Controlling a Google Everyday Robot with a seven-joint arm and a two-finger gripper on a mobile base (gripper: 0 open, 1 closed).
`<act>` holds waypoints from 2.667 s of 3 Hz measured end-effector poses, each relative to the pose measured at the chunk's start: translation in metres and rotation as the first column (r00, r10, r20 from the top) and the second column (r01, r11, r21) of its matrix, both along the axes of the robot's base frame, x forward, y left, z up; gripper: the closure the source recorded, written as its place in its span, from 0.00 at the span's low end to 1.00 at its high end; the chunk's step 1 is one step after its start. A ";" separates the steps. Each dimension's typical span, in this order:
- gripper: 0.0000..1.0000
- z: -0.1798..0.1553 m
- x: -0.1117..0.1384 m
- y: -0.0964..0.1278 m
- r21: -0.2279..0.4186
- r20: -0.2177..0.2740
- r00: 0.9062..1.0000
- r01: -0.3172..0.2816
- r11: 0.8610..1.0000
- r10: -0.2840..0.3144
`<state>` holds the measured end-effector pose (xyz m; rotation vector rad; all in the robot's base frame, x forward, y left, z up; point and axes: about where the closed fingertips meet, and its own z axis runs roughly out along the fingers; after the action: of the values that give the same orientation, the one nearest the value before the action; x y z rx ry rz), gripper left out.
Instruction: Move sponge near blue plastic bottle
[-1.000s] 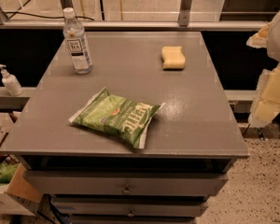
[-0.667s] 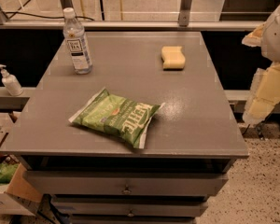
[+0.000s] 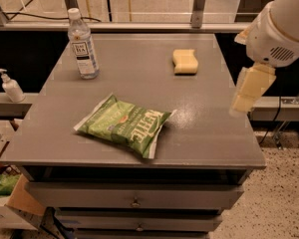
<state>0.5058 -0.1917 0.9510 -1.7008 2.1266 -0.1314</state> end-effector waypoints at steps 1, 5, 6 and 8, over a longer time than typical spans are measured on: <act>0.00 -0.009 0.042 0.005 0.049 0.034 0.999 0.021 0.999 -0.022; 0.00 -0.063 0.187 0.009 0.238 0.047 0.989 0.125 0.963 -0.140; 0.00 -0.083 0.211 0.010 0.287 0.027 0.983 0.164 0.944 -0.179; 0.00 -0.113 0.243 0.004 0.379 -0.012 0.966 0.244 0.893 -0.259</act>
Offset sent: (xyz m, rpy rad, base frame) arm 0.1353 0.0101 -0.0256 0.1664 -0.0801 -0.0757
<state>0.7489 -0.1874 0.8377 -1.1911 2.1648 0.1628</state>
